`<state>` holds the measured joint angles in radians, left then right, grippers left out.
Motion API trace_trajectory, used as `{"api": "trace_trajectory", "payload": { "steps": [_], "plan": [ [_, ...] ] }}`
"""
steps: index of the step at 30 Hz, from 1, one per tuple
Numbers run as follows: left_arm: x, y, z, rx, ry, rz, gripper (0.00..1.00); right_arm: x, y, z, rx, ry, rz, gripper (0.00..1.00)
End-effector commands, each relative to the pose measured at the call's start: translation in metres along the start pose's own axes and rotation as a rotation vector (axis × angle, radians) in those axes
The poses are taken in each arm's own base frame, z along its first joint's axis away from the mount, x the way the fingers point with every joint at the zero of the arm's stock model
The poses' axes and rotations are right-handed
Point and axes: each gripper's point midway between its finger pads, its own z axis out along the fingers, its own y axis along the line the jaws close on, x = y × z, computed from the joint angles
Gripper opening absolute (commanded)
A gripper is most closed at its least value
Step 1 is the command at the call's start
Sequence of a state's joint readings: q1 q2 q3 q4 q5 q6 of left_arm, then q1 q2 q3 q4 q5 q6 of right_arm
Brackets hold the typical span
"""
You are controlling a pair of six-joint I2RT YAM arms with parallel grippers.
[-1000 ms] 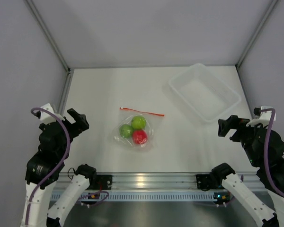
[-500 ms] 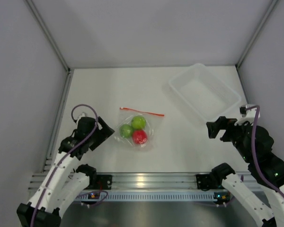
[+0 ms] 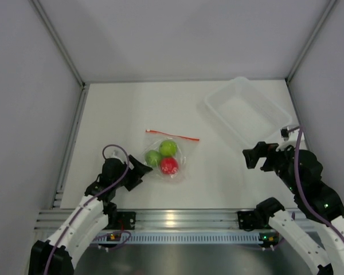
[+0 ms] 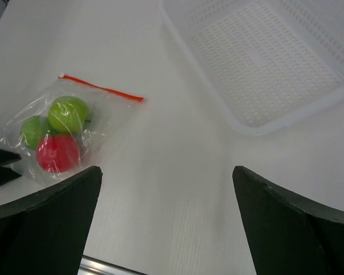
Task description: Open the zip-top bag and remove the fake food
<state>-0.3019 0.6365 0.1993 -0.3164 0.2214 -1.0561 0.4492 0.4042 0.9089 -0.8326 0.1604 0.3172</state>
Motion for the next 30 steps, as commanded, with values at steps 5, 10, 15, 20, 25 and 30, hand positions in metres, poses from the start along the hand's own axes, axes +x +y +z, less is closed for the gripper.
{"api": "trace_trajectory", "payload": {
  "steps": [5,10,15,20,25,30],
  "plan": [
    [-0.021,-0.032,0.012,0.252,-0.138,0.027,0.90,-0.007,0.022,0.016,-0.095,-0.012,0.010,0.99],
    [-0.031,-0.024,0.017,0.236,-0.210,0.038,0.87,0.000,0.027,0.025,-0.121,0.009,0.018,0.99],
    [-0.043,-0.034,0.021,0.278,-0.259,0.026,0.80,0.007,0.034,0.033,-0.153,0.024,0.033,0.99],
    [-0.049,-0.045,0.030,0.281,-0.250,0.059,0.40,0.013,0.041,0.043,-0.186,0.050,0.043,1.00],
    [-0.044,-0.062,0.040,0.287,-0.156,0.124,0.00,0.024,0.042,0.052,-0.191,0.080,0.050,0.99],
    [-0.031,-0.098,0.040,0.387,-0.009,0.212,0.00,0.033,0.042,0.061,-0.188,0.101,0.058,0.99]
  ]
}}
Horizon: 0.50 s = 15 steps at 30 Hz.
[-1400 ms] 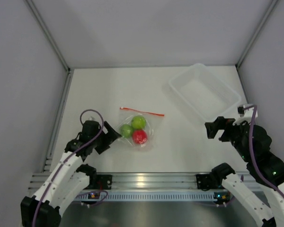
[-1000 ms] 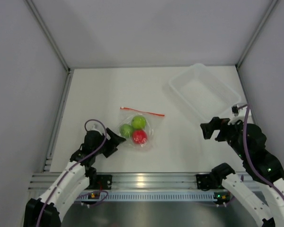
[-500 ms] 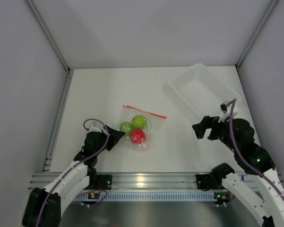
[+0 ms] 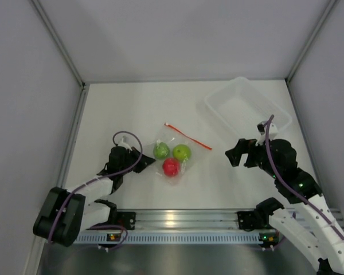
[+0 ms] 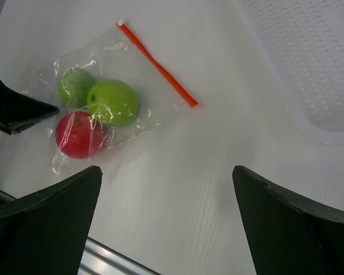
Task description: Open the zip-top bag and remove the fake food
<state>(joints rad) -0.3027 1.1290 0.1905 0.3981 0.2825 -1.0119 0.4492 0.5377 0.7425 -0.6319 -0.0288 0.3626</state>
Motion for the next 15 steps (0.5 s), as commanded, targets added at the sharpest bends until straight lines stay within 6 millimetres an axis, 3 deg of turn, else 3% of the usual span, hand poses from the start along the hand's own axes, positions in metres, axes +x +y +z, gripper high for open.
{"api": "trace_trajectory", "payload": {
  "steps": [1,9,15],
  "plan": [
    [-0.002,-0.058,-0.001,0.218,0.081,0.119,0.00,-0.012,0.009,0.009,-0.040,-0.048,0.014,0.99],
    [-0.005,-0.126,-0.034,0.476,0.125,0.271,0.00,-0.006,0.002,0.026,0.027,0.013,0.089,0.99],
    [0.003,-0.167,-0.069,0.643,0.197,0.337,0.00,0.012,0.014,0.047,-0.065,0.101,0.138,0.99]
  ]
}}
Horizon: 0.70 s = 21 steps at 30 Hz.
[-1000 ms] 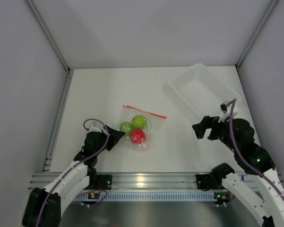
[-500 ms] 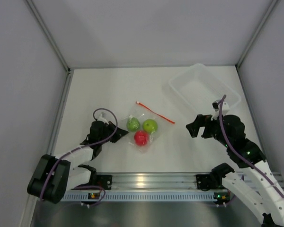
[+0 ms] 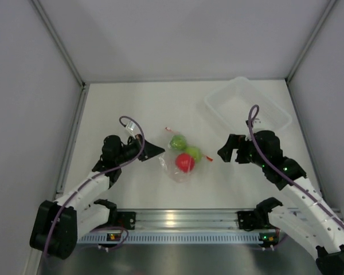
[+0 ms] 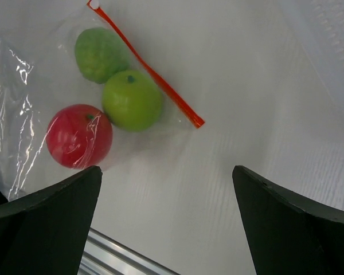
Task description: Open the zip-top bag and remove the fake food
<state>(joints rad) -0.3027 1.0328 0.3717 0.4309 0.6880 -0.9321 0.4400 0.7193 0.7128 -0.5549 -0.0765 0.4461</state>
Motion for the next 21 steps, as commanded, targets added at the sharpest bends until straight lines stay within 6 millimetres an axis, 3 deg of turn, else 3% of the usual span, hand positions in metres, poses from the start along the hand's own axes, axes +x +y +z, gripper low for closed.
{"api": "trace_trajectory", "payload": {
  "steps": [1,5,7,8,14,21],
  "plan": [
    [-0.009,-0.059,-0.009,0.202,0.033,0.134,0.00,-0.013,0.020,0.007,-0.117,-0.035,0.043,0.99],
    [-0.008,-0.090,-0.021,0.302,0.069,0.161,0.00,-0.015,0.014,0.011,-0.166,-0.036,0.106,0.99],
    [-0.011,-0.102,-0.025,0.331,0.061,0.185,0.00,-0.012,0.018,0.012,-0.240,0.001,0.138,0.95],
    [-0.014,-0.110,-0.027,0.349,0.058,0.197,0.00,-0.017,0.011,0.013,-0.248,-0.013,0.176,0.92],
    [-0.024,-0.141,-0.035,0.405,0.066,0.200,0.00,-0.015,0.006,0.015,-0.308,0.023,0.222,0.87],
    [-0.049,-0.191,-0.049,0.475,-0.018,0.220,0.00,0.005,0.043,0.013,-0.598,0.082,0.259,0.87]
  ]
}}
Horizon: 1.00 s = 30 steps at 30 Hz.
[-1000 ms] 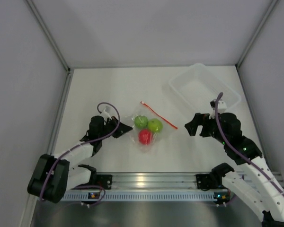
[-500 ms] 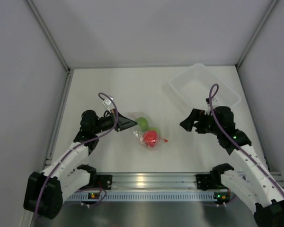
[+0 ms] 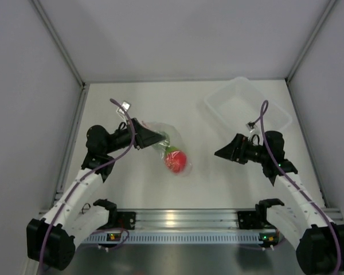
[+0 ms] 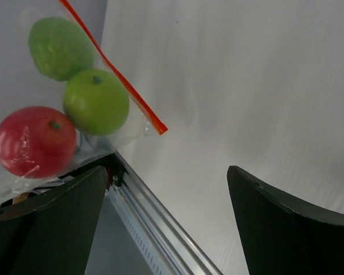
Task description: Open the zip-top bag and remove the fake food
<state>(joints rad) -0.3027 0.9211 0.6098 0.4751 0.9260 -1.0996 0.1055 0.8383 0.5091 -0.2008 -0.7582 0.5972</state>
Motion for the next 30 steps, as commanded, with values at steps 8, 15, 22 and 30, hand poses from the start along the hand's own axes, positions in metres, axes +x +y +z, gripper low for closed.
{"api": "trace_trajectory", "payload": {
  "steps": [8,15,22,30],
  "plan": [
    [-0.051,-0.097,0.007,0.224,-0.158,0.154,0.00,0.027,0.073,0.038,-0.354,0.023,0.039,0.91],
    [-0.058,-0.133,0.006,0.388,-0.226,0.160,0.00,0.012,0.092,0.036,-0.486,-0.043,0.201,0.91],
    [-0.061,-0.146,0.007,0.467,-0.274,0.188,0.00,0.012,0.106,0.029,-0.576,-0.027,0.496,0.88],
    [-0.063,-0.164,0.010,0.565,-0.293,0.233,0.00,0.008,0.157,0.025,-0.723,0.028,0.623,0.87]
  ]
}}
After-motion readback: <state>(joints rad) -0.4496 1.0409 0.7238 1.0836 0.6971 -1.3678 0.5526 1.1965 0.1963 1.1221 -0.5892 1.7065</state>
